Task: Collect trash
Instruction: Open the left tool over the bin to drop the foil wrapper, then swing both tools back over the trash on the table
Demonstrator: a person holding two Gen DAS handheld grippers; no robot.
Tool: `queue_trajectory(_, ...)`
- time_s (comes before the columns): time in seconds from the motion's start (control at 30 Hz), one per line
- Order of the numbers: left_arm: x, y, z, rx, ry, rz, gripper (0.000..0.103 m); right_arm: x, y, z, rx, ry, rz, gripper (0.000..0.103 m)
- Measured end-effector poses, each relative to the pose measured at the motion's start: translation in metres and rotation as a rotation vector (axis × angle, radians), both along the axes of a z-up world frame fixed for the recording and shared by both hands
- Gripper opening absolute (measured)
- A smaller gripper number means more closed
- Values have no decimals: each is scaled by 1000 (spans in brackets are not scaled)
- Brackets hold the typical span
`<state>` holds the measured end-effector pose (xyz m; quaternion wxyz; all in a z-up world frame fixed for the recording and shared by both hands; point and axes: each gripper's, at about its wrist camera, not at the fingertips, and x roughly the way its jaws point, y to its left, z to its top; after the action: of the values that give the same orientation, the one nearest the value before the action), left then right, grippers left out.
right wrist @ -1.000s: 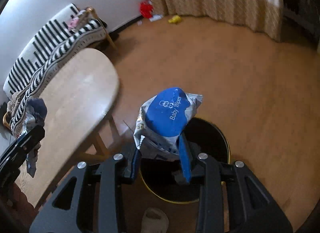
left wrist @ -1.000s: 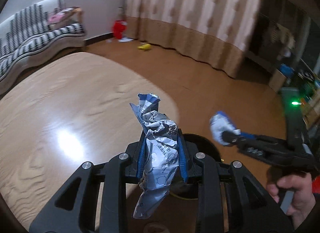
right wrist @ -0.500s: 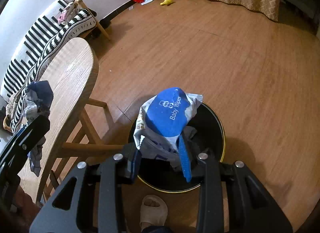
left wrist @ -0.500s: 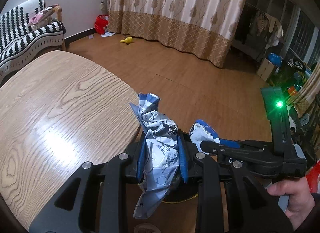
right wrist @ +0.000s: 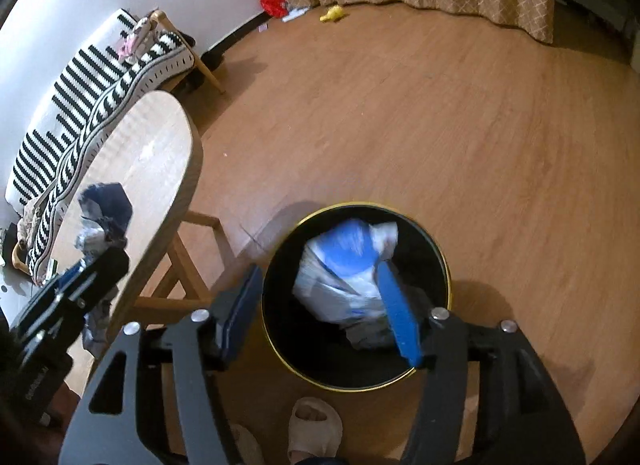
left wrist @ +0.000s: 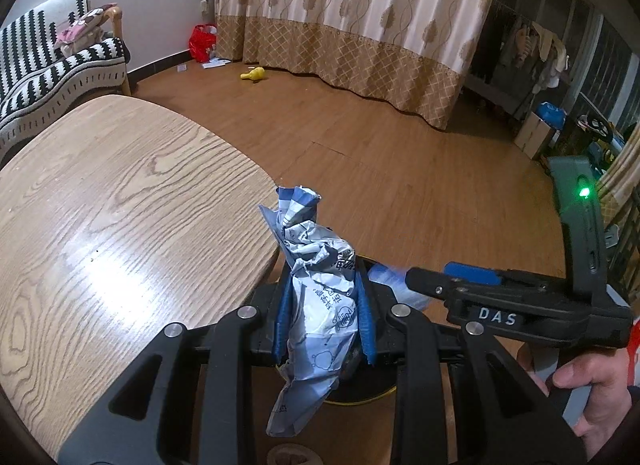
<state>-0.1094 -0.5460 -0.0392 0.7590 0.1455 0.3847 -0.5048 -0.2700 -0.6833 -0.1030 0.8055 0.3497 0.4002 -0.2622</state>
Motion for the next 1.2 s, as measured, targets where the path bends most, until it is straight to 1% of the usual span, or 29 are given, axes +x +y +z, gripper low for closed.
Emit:
queue_trajectory(0.1, -2, -2, -1, 1, 3, -5, 27, -2, -1, 3, -7, -8, -12, 65)
queue_trajectory(0.3, -7, -11, -11, 20, 32, -39, 27, -18, -10, 7, -25, -13, -87, 67)
queue_trajectory(0.43, -13, -23, -22, 37, 56, -90, 29, -31, -16, 5, -17, -19, -134, 68)
queue_trajectory(0.5, -16, -27, -26, 39, 53, -103, 41, -37, -18, 5, -18, -20, -159, 68)
queue_trajectory(0.53, -18, -28, -27, 36, 53, -109, 54, -40, -20, 5, -18, -22, -170, 68)
queue_trajectory(0.57, -19, -29, -27, 34, 49, -110, 65, -43, -21, 5, -18, -24, -178, 68)
queue_trajectory(0.73, -19, -29, -28, 35, 43, -104, 74, -51, -23, 7, -22, -34, -209, 69)
queue_trajectory(0.83, -16, -27, -26, 32, 39, -91, 81, -48, -22, 8, -21, -34, -203, 69)
queue_trajectory(0.9, -13, -22, -22, 28, 33, -84, 84, -47, -23, 7, -22, -34, -194, 69)
queue_trajectory(0.97, -9, -14, -16, 22, 19, -69, 89, -45, -20, 9, -30, -32, -182, 69)
queue_trajectory(1.1, 7, 11, 2, 1, -5, -24, 90, -30, -12, 13, -49, -32, -158, 70)
queue_trajectory(1.2, 29, 42, 16, -19, -20, 35, 93, -10, -1, 21, -54, -49, -126, 72)
